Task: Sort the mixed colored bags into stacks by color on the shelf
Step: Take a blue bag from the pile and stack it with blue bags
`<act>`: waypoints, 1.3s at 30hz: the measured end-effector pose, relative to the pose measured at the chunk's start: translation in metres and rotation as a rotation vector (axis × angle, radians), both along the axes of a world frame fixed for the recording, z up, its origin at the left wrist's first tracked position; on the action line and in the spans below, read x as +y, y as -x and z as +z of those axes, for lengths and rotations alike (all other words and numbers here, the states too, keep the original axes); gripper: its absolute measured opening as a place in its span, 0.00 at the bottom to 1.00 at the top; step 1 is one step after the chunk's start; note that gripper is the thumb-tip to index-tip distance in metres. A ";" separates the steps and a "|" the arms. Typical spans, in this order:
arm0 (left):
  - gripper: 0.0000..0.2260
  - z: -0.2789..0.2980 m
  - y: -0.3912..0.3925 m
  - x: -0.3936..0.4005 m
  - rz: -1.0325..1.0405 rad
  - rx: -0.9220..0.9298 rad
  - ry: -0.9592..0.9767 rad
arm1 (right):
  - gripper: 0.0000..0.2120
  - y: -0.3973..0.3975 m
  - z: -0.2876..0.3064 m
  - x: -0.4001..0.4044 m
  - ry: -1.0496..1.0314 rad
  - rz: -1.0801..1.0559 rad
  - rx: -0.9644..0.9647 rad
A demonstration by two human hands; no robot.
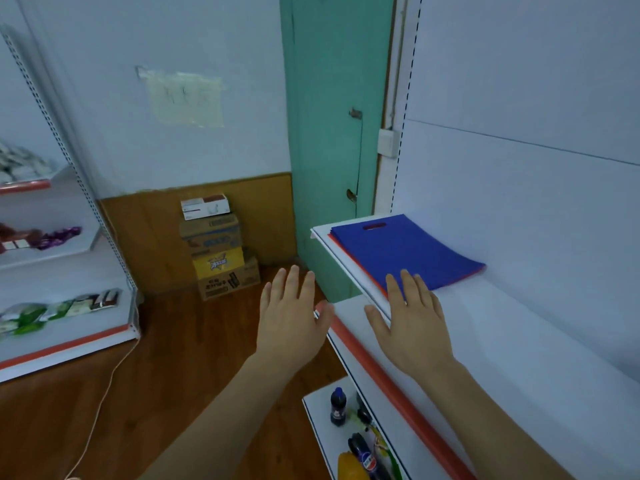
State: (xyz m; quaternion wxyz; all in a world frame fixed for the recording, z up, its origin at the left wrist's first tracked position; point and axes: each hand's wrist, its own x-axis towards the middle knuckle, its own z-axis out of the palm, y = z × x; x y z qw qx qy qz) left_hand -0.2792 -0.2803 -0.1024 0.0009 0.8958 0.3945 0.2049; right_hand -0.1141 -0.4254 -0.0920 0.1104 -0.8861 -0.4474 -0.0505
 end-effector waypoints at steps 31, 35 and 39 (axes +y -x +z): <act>0.37 -0.028 -0.259 0.228 -0.781 0.154 0.074 | 0.42 -0.104 -0.033 0.116 0.108 -0.800 0.058; 0.44 -0.032 -0.277 0.238 -0.873 0.266 0.029 | 0.43 -0.115 -0.043 0.119 0.151 -0.834 0.106; 0.41 -0.044 -0.280 0.236 -1.022 0.355 -0.045 | 0.42 -0.116 -0.051 0.118 0.157 -0.874 0.125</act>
